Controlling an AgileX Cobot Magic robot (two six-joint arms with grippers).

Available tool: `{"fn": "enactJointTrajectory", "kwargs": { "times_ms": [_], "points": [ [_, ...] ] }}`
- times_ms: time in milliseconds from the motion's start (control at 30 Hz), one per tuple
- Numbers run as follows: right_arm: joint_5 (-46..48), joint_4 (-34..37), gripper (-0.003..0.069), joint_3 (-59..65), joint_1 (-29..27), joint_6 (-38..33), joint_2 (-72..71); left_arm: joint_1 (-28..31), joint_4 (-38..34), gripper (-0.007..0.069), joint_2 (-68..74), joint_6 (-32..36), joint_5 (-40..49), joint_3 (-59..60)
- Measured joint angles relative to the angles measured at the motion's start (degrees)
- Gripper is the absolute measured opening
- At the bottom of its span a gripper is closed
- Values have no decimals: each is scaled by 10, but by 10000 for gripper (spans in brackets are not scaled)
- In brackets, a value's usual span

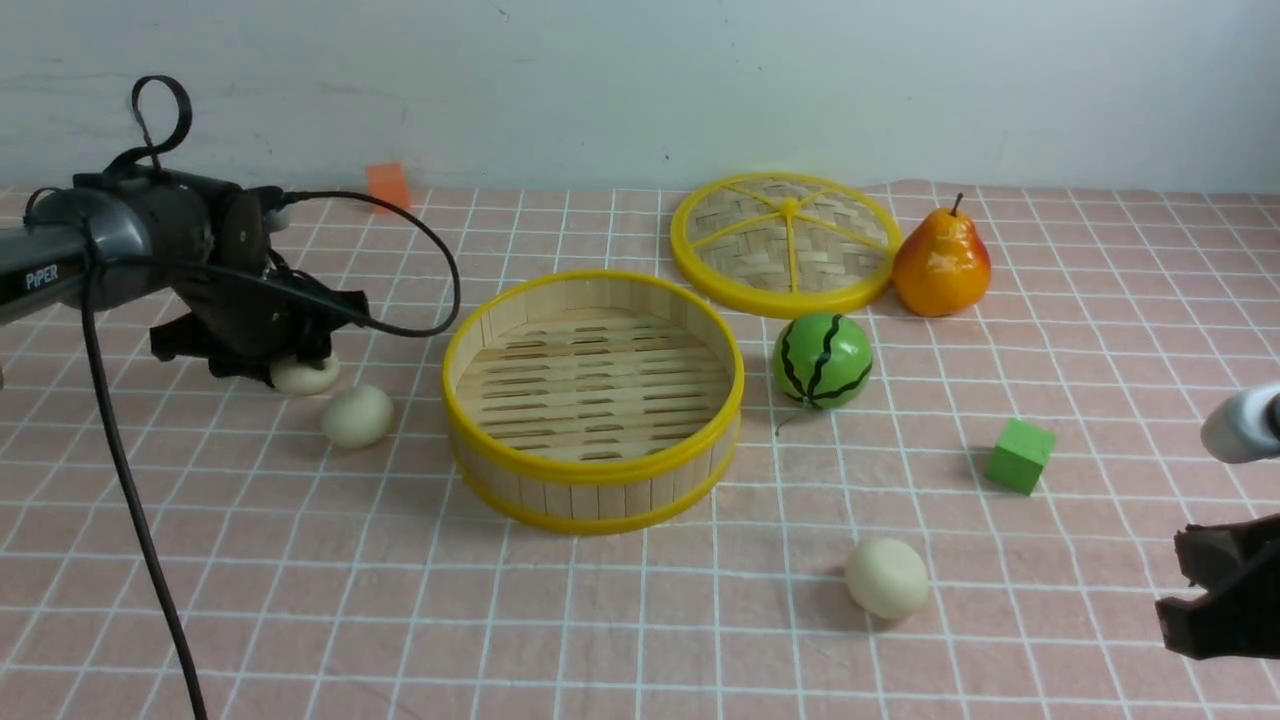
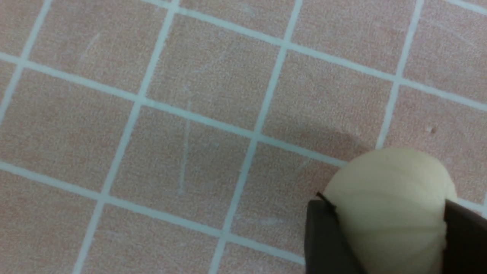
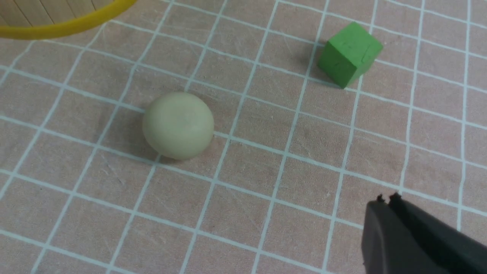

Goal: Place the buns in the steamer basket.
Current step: Use the left arm to grab a steamed stuffed bun, then use the left arm to put the steamed stuffed bun into the steamer

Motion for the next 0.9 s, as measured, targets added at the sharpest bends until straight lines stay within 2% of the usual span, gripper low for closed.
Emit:
{"fn": "enactJointTrajectory", "kwargs": {
  "times_ms": [33, 133, 233, 367, 533, 733, 900],
  "points": [
    [0, 1, 10, 0, 0, 0, 0, 0, -1, 211, -3, -1, -1, 0],
    [-2, 1, 13, 0, 0, 0, 0, -2, -20, 62, -18, -7, 9, 0],
    [-4, 1, 15, 0, 0, 0, 0, -10, -44, -1, -55, -4, 23, 1],
    [-4, 1, 18, 0, 0, 0, 0, -38, -84, -2, -112, 22, 25, 1],
    [-6, 1, 22, 0, 0, 0, 0, -111, -145, -2, -162, 96, 23, -4],
    [-6, 5, 25, 0, 0, 0, 0, -148, -156, 4, -91, 99, 36, -3],
    [-6, 10, 31, 0, 0, 0, 0, -160, -166, 66, -60, 98, 39, 0]
  ]
}}
